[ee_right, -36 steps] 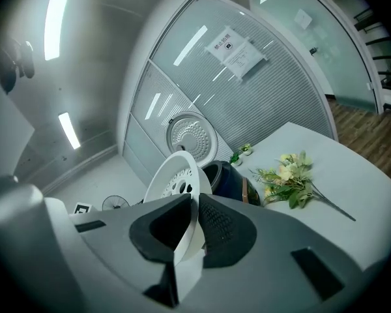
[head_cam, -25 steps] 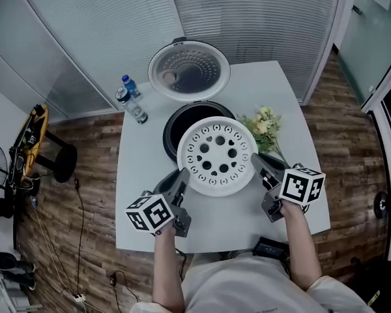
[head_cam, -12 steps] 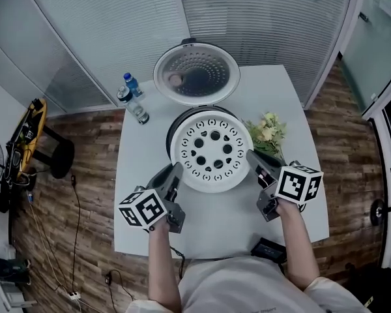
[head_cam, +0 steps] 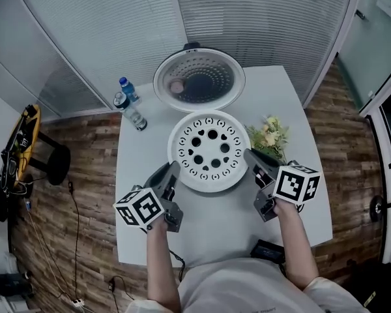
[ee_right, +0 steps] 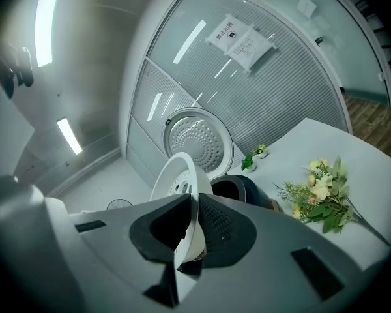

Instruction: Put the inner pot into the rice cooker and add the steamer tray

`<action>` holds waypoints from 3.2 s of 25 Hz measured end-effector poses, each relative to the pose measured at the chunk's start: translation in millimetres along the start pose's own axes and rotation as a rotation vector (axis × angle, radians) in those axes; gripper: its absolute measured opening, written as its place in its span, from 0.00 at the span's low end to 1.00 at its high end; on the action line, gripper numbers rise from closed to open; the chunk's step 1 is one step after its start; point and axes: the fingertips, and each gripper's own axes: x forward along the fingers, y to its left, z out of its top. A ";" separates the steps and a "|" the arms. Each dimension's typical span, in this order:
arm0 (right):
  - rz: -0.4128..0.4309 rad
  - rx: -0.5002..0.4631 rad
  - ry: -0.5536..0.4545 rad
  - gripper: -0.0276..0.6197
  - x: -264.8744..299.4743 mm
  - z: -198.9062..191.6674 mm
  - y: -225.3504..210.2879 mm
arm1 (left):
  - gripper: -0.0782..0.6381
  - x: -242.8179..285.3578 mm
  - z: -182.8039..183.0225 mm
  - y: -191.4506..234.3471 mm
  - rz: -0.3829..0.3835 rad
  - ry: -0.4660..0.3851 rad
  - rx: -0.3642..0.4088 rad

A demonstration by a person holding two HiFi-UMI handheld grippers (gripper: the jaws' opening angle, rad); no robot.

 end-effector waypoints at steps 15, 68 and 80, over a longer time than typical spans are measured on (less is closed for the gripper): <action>-0.034 0.001 0.009 0.12 13.3 -13.8 -23.9 | 0.18 18.1 -12.2 16.9 -0.011 0.020 0.003; -0.238 -0.269 0.137 0.16 37.1 -32.5 -54.4 | 0.25 48.9 -29.9 38.4 0.157 0.192 0.326; -0.291 -0.348 0.146 0.17 38.8 -32.8 -58.0 | 0.27 51.8 -33.4 41.5 0.196 0.219 0.388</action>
